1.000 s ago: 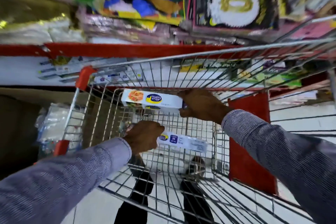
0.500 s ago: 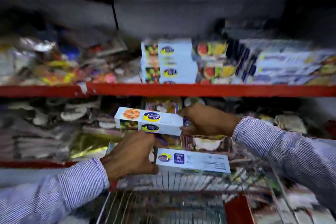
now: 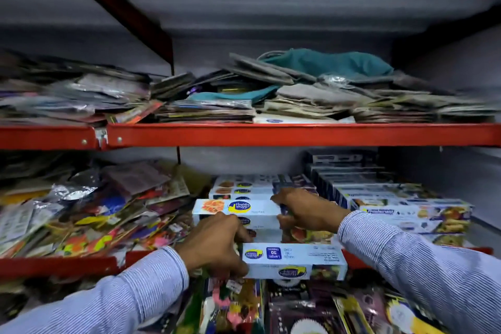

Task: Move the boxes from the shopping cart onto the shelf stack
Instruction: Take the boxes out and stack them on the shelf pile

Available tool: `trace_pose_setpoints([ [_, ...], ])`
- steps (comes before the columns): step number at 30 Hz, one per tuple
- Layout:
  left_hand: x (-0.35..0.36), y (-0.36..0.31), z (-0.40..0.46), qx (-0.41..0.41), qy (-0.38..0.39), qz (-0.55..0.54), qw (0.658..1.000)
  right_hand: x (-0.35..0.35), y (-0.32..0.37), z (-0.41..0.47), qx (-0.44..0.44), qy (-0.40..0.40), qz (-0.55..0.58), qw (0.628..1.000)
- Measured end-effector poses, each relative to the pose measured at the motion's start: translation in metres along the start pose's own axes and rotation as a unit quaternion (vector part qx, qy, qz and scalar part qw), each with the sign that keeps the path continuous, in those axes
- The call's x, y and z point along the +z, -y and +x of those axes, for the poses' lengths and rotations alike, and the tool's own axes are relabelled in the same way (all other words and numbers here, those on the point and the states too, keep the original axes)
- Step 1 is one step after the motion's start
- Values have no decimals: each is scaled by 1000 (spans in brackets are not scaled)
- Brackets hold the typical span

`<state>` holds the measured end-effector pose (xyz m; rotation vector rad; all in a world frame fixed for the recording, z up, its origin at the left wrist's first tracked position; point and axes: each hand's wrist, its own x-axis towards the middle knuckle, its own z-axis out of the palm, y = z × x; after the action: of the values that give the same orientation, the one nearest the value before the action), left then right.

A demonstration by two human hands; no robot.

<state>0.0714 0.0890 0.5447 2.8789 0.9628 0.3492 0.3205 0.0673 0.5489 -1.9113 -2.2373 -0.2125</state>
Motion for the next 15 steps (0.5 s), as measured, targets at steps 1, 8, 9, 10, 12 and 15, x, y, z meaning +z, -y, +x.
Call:
trace_pose_setpoints([
  [1,-3,0,7,2,-3,-5,1000,-1,-5,6,6,5,2,1000],
  [8,-1,17,43,-4,-13,-9,1000,20,-26,43,43,10,-9,999],
  [9,-1,19,46,-7,-13,-11,1000,24,-28,47,48,9,-8,999],
  [10,-2,22,48,-10,-13,-13,1000,29,-34,50,54,10,-1,999],
  [12,-3,25,50,-16,-8,-18,1000,33,-39,56,58,1,11,998],
  [15,-3,32,55,-20,3,-30,999,33,-43,58,73,-34,19,997],
])
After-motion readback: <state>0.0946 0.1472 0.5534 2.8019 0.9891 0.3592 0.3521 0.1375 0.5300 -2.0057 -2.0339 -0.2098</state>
